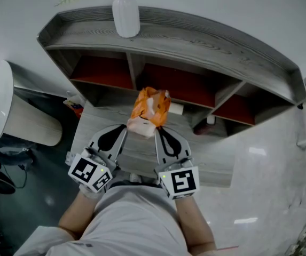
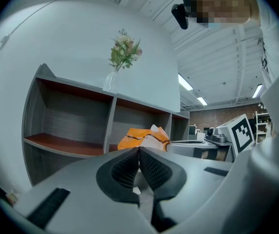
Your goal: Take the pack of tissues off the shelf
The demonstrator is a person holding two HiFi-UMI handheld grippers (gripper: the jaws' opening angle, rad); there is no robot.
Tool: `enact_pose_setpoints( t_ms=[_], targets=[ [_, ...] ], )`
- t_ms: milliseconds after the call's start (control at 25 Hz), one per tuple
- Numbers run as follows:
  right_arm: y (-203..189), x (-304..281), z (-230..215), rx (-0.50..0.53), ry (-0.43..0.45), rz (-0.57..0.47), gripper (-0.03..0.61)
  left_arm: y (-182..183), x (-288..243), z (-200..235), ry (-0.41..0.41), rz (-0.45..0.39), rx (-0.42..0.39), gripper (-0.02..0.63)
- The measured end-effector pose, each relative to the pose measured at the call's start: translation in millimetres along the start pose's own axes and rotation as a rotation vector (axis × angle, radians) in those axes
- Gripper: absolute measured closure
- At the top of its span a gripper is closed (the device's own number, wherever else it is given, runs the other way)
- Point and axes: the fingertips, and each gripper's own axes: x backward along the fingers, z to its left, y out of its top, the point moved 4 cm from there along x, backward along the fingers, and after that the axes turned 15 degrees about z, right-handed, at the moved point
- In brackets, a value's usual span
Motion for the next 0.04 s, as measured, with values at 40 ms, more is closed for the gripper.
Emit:
enact_pose_setpoints(
  t_ms=[40],
  targets=[
    [0.5, -0.8, -1.7, -0.002, -0.001, -0.002, 0.559, 0.5, -2.0, 0.5, 0.0, 0.0, 0.0, 0.597]
  ],
)
